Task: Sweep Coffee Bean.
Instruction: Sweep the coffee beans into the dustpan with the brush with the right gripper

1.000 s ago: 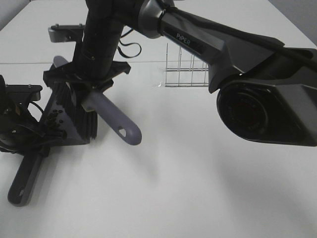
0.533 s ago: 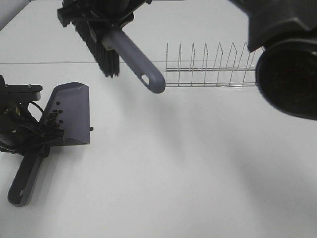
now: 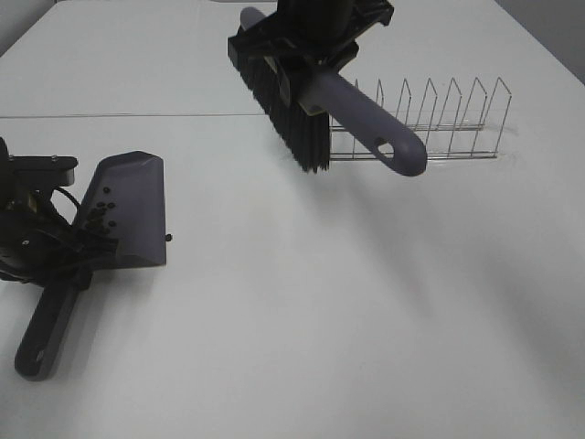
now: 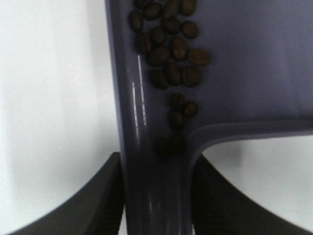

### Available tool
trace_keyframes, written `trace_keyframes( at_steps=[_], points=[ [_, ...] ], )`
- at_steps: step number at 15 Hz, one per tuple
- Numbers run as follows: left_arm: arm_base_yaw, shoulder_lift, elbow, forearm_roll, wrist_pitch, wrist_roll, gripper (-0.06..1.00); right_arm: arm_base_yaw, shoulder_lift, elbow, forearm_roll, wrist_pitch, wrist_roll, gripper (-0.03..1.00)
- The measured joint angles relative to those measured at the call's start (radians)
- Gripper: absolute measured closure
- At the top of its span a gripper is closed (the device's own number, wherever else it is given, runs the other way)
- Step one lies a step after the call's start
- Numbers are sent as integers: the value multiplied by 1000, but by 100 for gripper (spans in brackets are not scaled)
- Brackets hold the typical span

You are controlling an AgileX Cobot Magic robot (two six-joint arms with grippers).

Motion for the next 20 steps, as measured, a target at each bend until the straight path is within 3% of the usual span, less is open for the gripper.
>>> trace_keyframes(
  at_steps=[4, 8, 18, 20],
  points=[
    [0, -29, 9, 33, 51, -5, 56, 32, 0, 89, 119, -32, 0, 61],
    [0, -42, 10, 131, 75, -99, 56, 49, 0, 89, 121, -37, 0, 61],
    [0, -42, 10, 143, 70, -115, 56, 49, 82, 89, 148, -117, 19, 61],
    [0, -27, 10, 148, 67, -117, 56, 49, 139, 92, 180, -173, 20, 61]
  ],
)
